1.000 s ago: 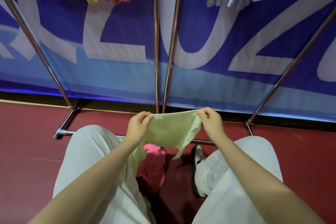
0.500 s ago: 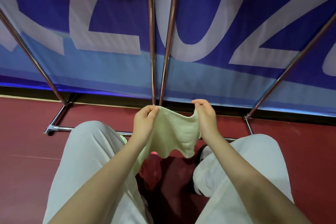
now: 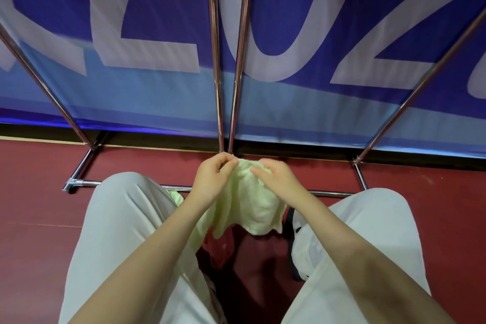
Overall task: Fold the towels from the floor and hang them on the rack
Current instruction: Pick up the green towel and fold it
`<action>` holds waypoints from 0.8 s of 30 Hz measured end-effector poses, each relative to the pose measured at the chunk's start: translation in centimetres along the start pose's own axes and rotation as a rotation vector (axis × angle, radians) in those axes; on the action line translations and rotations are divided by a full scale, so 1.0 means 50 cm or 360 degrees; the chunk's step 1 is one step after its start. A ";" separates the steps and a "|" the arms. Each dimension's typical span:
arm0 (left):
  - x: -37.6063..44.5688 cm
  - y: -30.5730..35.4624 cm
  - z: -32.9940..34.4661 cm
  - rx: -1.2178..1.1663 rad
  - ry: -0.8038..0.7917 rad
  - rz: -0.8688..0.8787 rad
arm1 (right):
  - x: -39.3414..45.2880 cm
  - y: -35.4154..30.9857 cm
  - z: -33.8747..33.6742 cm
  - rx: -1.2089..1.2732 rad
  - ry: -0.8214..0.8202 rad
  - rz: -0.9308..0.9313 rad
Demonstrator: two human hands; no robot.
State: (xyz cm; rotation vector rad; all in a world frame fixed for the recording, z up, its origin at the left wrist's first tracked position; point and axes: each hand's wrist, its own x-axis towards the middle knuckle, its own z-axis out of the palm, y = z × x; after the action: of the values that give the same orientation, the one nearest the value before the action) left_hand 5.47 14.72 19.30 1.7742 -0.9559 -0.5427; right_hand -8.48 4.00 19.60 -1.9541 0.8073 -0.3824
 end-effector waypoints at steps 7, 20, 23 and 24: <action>-0.012 -0.017 0.001 0.0081 -0.0284 0.0054 | -0.009 0.010 -0.061 0.0604 -0.0116 0.0278; -0.028 -0.042 0.010 0.0246 -0.0516 0.0033 | -0.013 0.062 -0.121 0.0882 0.0859 0.0437; -0.026 -0.054 0.005 0.0217 -0.0477 -0.0028 | -0.016 0.079 -0.144 0.0989 0.1103 0.0475; -0.025 -0.057 0.002 0.0194 -0.0448 -0.0037 | -0.018 0.084 -0.151 0.1009 0.1175 0.0480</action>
State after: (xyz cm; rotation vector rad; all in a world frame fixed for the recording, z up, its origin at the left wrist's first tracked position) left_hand 5.66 16.18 16.58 1.8503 -1.1839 -0.7779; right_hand -15.00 -1.71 19.77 -1.0603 1.2343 -1.0604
